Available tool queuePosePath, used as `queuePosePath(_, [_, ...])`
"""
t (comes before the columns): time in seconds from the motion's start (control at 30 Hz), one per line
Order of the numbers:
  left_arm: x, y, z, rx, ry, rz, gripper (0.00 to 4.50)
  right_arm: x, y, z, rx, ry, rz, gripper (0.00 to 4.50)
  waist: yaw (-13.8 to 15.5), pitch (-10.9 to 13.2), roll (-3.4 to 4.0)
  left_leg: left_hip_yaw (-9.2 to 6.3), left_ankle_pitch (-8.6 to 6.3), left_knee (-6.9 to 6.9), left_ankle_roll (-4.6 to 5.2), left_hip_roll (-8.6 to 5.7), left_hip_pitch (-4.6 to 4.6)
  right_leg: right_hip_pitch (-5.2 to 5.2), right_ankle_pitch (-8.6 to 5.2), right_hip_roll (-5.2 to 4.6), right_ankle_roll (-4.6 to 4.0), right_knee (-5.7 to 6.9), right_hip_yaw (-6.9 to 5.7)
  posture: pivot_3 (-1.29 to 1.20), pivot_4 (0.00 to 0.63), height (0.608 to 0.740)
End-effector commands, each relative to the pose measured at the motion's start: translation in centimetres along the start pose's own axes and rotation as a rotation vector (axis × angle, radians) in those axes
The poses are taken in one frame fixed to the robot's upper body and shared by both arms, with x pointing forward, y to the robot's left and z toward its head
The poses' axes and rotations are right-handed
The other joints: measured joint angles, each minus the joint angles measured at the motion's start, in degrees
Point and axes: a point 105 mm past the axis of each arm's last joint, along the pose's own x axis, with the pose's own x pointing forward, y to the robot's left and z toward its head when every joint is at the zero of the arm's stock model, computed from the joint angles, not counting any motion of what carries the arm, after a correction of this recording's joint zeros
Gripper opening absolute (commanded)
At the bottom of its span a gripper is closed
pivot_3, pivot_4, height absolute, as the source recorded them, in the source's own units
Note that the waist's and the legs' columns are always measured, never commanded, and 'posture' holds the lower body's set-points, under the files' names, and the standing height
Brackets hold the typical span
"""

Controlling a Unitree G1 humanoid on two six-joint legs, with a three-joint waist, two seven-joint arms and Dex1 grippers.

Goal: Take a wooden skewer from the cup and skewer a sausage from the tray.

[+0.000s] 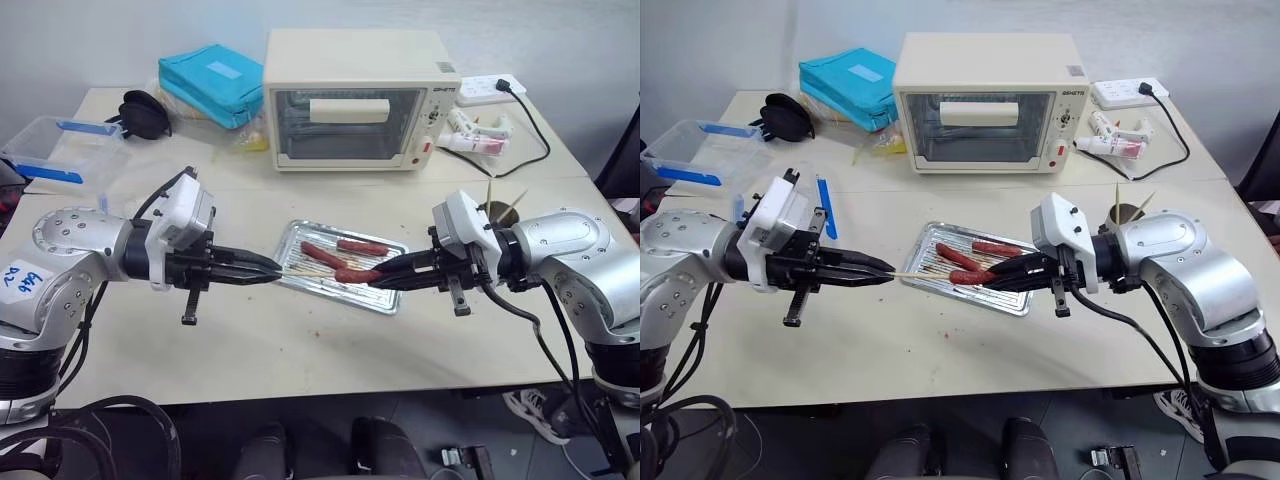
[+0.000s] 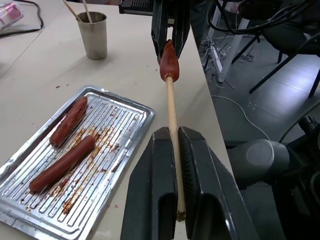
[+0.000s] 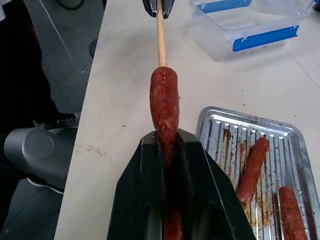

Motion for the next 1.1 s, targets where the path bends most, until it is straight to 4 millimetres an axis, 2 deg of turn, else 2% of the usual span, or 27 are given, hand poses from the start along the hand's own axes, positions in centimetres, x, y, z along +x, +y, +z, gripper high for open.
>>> queuePosePath(0.03, [0.4, -0.1, 0.8, 0.045, -0.015, -0.02, 0.0, 1.0, 1.1, 1.6, -0.081, -0.037, 0.069, 0.07, 0.0, 0.0, 0.0, 0.0, 0.0, 0.0, 0.0, 0.0, 0.0, 0.0, 0.0, 0.0, 0.0, 0.0, 0.0, 0.0, 0.15, 0.74])
queuePosePath(0.2, [0.1, -0.2, 0.2, 0.034, -0.006, -0.005, 0.0, 0.9, 1.2, 1.4, -0.073, -0.031, 0.066, 0.07, 0.0, 0.0, 0.0, 0.0, 0.0, 0.0, 0.0, 0.0, 0.0, 0.0, 0.0, 0.0, 0.0, 0.0, 0.0, 0.0, 0.15, 0.74])
queuePosePath(0.37, [0.1, -0.3, 0.1, 0.03, -0.006, 0.002, 0.0, 0.9, 1.2, 1.4, -0.06, -0.03, 0.067, 1.55, 0.0, 0.0, 0.0, -0.01, 0.0, 0.01, 0.0, 0.0, 0.0, 0.0, 0.0, -0.01, 0.0, 0.01, 0.0, 0.0, 0.15, 0.74])
queuePosePath(0.57, [-0.3, -0.1, -0.2, 0.022, -0.013, 0.049, 0.0, 0.7, 0.8, 1.3, -0.078, -0.019, 0.038, 3.53, 0.0, 0.0, 0.0, 0.0, 0.0, 0.01, 0.0, 0.0, 0.0, 0.0, 0.0, -0.01, 0.0, 0.02, 0.01, 0.0, 0.15, 0.74])
queuePosePath(0.8, [-1.8, -0.4, -0.5, 0.013, -0.034, 0.207, 0.0, -1.2, -1.4, 1.5, -0.076, -0.003, -0.073, 3.53, -0.1, 0.0, 0.0, -0.01, 0.0, 0.01, 0.0, 0.02, 0.0, 0.0, 0.0, -0.02, 0.0, 0.01, 0.01, 0.0, 0.15, 0.74])
queuePosePath(0.93, [-3.6, 0.0, -0.4, 0.041, -0.038, 0.451, 0.0, -2.6, -3.1, 2.5, -0.017, -0.065, -0.172, 3.53, -0.1, 0.0, 0.0, -0.02, 0.0, 0.0, 0.0, 0.03, 0.01, 0.0, 0.0, -0.07, 0.0, 0.02, 0.08, 0.0, 0.15, 0.74])
queuePosePath(1.1, [-7.0, 1.0, -0.9, 0.024, -0.031, 0.807, 0.0, -2.9, -3.7, 3.7, 0.087, -0.184, -0.226, 3.53, -0.1, 0.0, 0.0, -0.09, 0.0, 0.0, 0.0, 0.03, 0.02, 0.05, 0.0, -0.12, 0.0, 0.02, 0.19, 0.0, 0.15, 0.74])
